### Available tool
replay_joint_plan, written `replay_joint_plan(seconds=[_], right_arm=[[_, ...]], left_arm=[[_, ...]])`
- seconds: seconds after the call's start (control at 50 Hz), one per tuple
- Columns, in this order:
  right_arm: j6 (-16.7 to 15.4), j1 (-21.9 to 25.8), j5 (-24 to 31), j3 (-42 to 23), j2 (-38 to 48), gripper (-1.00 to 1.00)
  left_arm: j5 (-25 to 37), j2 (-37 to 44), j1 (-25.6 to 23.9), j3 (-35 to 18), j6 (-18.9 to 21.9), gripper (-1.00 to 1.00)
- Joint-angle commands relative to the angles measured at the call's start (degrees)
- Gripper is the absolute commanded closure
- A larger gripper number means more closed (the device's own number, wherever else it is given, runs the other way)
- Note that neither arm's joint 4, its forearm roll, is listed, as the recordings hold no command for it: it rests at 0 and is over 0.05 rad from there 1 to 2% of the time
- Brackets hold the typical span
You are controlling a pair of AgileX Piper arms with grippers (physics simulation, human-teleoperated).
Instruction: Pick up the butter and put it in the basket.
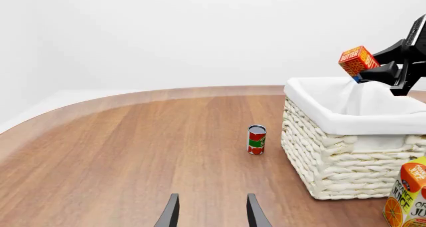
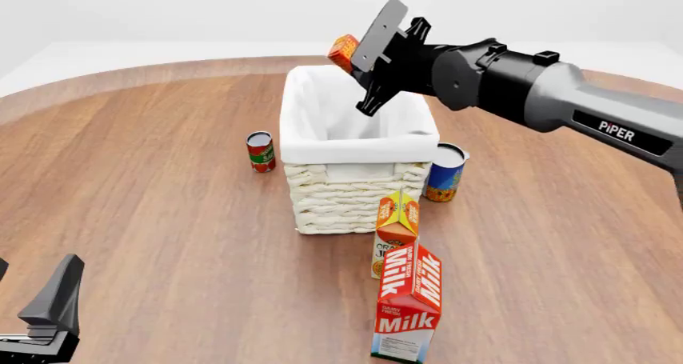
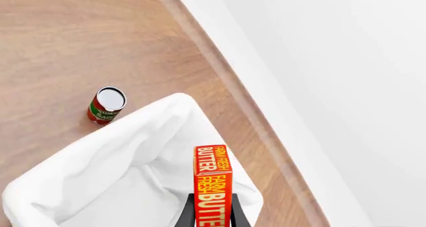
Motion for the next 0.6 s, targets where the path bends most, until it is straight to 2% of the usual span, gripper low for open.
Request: replay_joint_plan(seconds=[0.02,0.6], right_arm=[[1.49,-0.07,-0.59,-1.35,0.27,1.00],[2.27,0.02,-1.22,-3.74,5.24,1.00]], left_arm=[[0.00,0.00,0.00,0.00,0.00,-1.00],[0.00,0.00,0.00,0.00,0.00,-1.00]])
